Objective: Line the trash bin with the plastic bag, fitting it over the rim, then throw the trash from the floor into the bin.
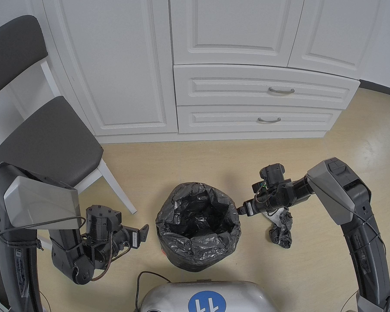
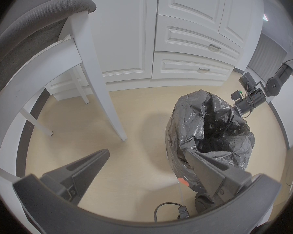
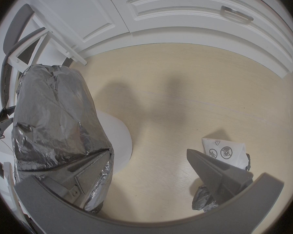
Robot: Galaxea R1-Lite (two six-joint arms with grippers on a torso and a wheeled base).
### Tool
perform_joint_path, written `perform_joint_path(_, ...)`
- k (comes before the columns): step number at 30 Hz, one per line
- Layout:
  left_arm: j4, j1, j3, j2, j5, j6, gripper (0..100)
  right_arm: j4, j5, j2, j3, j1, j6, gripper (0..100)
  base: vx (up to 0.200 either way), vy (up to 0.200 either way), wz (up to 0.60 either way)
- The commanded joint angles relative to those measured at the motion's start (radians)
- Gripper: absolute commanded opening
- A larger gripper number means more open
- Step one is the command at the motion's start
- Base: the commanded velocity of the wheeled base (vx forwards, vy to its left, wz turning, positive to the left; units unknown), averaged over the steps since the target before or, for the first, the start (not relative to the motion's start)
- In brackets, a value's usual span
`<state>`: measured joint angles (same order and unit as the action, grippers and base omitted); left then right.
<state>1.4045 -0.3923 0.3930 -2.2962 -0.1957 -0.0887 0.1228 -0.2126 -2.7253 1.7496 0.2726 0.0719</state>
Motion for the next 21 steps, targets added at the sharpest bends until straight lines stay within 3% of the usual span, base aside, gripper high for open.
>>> perform_joint_path(1,0.005,0.001,-0.003,-0.005,-0.002,-0.002,100,-0.005,-0.001,-0.011,0.004,-0.001,-0.001,100,0.0,0.0,0.0)
perform_joint_path(4,0.021,0.001,-0.013,0.003,-0.002,0.0,100,-0.005,-0.007,0.01,-0.027,-0.009,-0.003,100,0.0,0.0,0.0)
perform_joint_path(13,0.001,0.012,-0.006,0.004,-0.033,0.021,100,0.003,-0.114,0.162,-0.182,-0.053,-0.049,100,0.0,0.0,0.0)
perform_joint_path(21,-0.116,0.006,0.156,-0.098,-0.024,0.023,100,0.023,-0.108,0.257,-0.278,-0.084,-0.044,100,0.0,0.0,0.0)
